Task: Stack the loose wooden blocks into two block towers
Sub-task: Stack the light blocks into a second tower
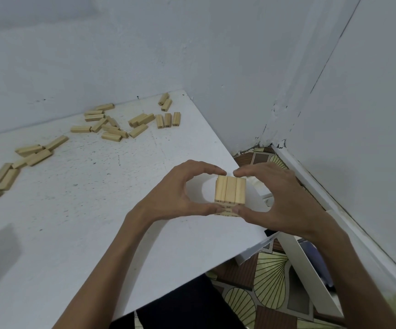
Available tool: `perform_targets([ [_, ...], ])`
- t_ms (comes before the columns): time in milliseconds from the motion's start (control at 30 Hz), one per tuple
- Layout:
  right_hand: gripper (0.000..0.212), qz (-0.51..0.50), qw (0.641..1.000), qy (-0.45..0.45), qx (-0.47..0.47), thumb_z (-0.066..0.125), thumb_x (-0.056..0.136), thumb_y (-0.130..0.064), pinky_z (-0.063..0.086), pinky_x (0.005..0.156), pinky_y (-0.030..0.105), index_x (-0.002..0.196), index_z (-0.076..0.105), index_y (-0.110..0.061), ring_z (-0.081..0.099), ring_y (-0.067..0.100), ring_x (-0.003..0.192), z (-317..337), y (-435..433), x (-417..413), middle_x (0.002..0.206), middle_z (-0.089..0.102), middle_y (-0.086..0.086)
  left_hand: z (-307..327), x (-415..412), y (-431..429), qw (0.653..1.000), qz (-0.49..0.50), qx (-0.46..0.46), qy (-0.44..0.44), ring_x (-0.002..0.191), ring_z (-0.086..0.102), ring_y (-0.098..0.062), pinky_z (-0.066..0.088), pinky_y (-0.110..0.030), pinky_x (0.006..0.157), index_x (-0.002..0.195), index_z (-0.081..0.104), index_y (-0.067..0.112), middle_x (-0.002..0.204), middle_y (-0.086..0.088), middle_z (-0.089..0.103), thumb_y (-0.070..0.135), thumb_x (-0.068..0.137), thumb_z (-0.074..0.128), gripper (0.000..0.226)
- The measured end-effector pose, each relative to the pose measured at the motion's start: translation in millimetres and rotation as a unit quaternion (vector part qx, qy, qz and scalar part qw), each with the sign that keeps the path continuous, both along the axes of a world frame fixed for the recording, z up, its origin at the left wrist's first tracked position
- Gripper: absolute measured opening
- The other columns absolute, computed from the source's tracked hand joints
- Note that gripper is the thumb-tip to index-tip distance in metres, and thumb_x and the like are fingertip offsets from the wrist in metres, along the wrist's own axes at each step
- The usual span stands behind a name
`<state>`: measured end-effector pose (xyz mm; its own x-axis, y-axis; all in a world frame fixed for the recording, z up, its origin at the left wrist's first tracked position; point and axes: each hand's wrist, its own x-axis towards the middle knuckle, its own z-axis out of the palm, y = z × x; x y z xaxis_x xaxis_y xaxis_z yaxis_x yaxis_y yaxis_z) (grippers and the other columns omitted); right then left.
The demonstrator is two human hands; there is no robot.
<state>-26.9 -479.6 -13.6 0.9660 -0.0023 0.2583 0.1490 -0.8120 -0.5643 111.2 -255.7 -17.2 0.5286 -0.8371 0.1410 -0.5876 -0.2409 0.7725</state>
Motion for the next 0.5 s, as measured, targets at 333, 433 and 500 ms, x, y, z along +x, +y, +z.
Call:
perform_targets([
  [333, 0.065, -0.005, 1.0, 0.005, -0.012, 0.064, 0.076, -0.068, 0.035, 0.101, 0.044, 0.131, 0.058, -0.032, 0.046, 0.001, 0.127, -4.0, -4.0, 1.1, 0.131, 0.06, -0.02, -4.0, -1.4, -2.7, 1.0, 0.015, 0.0, 0.006, 0.131, 0.052, -0.006, 0.036, -0.023, 0.101, 0.13, 0.065, 0.035, 0.13, 0.023, 0.064, 0.046, 0.073, 0.086, 0.062],
  [433, 0.065, -0.003, 1.0, 0.006, -0.015, 0.063, 0.077, -0.067, 0.034, 0.1, 0.043, 0.13, 0.059, -0.03, 0.048, 0.004, 0.127, -4.0, -3.3, 0.4, 0.129, 0.062, -0.019, -5.7, -1.5, -3.4, 1.0, 0.017, -0.004, 0.002, 0.13, 0.054, -0.01, 0.039, -0.028, 0.104, 0.129, 0.066, 0.034, 0.13, 0.022, 0.065, 0.043, 0.075, 0.089, 0.06],
  [500, 0.065, -0.002, 1.0, 0.003, -0.016, 0.062, 0.077, -0.067, 0.033, 0.099, 0.042, 0.13, 0.06, -0.029, 0.048, 0.004, 0.126, -3.8, -2.9, 0.4, 0.129, 0.062, -0.019, -8.0, -1.8, -3.8, 1.0, 0.021, -0.006, -0.001, 0.13, 0.054, -0.012, 0.042, -0.038, 0.106, 0.129, 0.066, 0.034, 0.129, 0.022, 0.065, 0.046, 0.075, 0.087, 0.059],
])
